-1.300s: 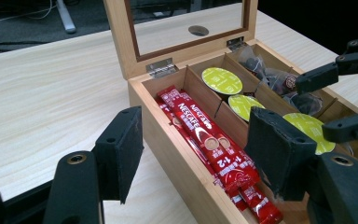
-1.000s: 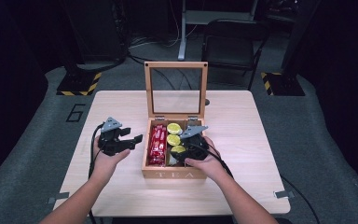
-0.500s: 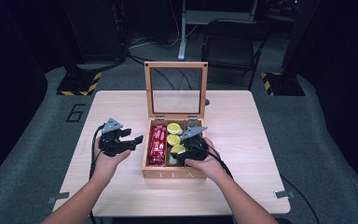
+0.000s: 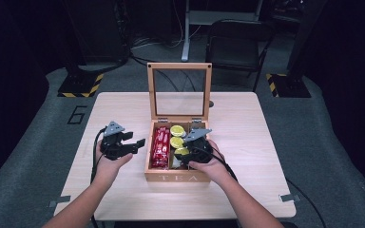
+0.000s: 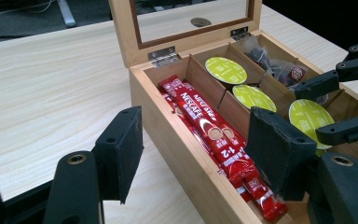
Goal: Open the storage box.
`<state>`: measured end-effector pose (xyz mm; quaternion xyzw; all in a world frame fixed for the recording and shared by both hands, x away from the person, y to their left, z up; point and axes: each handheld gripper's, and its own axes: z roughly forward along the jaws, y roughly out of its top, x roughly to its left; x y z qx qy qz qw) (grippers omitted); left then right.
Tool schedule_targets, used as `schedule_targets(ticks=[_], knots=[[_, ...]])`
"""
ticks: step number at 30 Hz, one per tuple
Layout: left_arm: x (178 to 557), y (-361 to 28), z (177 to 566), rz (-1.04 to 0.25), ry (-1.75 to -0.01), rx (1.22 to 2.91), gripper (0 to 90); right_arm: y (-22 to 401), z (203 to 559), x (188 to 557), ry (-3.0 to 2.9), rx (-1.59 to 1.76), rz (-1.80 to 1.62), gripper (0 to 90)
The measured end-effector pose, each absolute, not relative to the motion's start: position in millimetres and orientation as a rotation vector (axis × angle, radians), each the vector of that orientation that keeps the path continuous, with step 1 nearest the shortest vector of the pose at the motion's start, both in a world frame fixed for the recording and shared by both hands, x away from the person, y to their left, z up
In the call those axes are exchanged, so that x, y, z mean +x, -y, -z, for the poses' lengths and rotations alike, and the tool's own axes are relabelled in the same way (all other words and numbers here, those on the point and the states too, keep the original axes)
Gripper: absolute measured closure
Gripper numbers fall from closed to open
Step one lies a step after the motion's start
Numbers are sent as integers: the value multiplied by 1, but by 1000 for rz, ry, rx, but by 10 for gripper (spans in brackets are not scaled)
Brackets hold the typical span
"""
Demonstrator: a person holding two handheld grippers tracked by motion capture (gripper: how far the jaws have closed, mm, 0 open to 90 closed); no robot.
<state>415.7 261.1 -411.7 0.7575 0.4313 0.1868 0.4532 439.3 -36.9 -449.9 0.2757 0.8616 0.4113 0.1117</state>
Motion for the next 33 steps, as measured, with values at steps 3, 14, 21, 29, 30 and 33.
schedule_targets(ticks=[3, 14, 21, 29, 30, 33], knots=[[416, -261, 412, -461, -1064, 1870, 363, 36, 452, 441, -2554, 807, -1192, 343], [415, -261, 412, -463, -1061, 1880, 363, 35, 455, 442, -2580, 782, -1162, 331], [415, -261, 414, -466, -1070, 1876, 363, 34, 456, 441, -2558, 768, -1145, 367], [415, -261, 414, -466, -1073, 1874, 363, 34, 453, 439, -2537, 780, -1154, 369], [415, -261, 414, -467, -1069, 1877, 363, 35, 451, 439, -2538, 768, -1159, 369], [415, -262, 413, -468, -1068, 1877, 363, 36, 447, 438, -2532, 777, -1179, 370]])
